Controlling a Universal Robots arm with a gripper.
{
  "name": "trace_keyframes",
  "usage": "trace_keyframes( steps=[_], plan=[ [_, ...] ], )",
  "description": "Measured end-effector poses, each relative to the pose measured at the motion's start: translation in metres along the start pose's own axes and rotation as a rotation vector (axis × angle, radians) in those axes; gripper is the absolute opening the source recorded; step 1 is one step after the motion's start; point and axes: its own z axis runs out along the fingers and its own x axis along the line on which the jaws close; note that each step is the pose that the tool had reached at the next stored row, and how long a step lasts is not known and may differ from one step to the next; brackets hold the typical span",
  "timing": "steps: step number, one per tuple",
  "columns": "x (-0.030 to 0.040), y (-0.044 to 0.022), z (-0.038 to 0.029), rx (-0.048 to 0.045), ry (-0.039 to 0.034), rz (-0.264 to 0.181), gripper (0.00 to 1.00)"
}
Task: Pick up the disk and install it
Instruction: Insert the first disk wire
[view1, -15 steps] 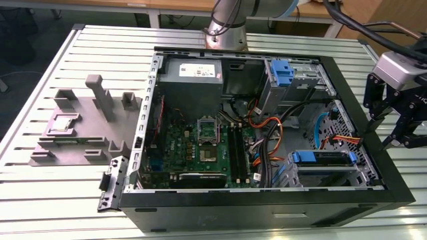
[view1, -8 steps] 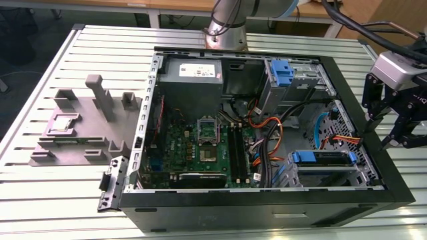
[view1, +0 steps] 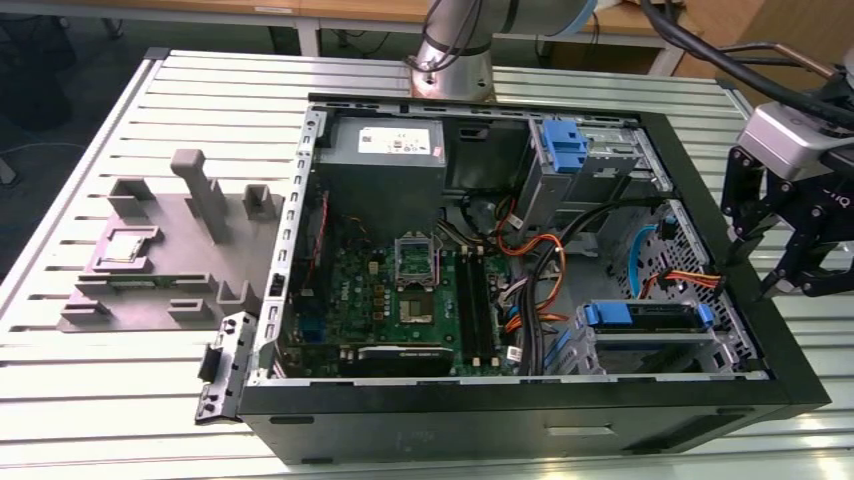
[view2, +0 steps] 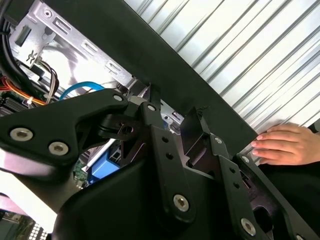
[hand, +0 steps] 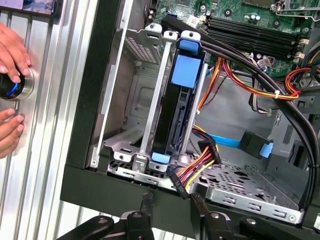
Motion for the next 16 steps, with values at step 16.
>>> trace_keyframes(
  steps=[16],
  plan=[
    [-0.0011, 0.0051, -0.0005, 0.0, 0.0, 0.0, 0.43]
  ],
)
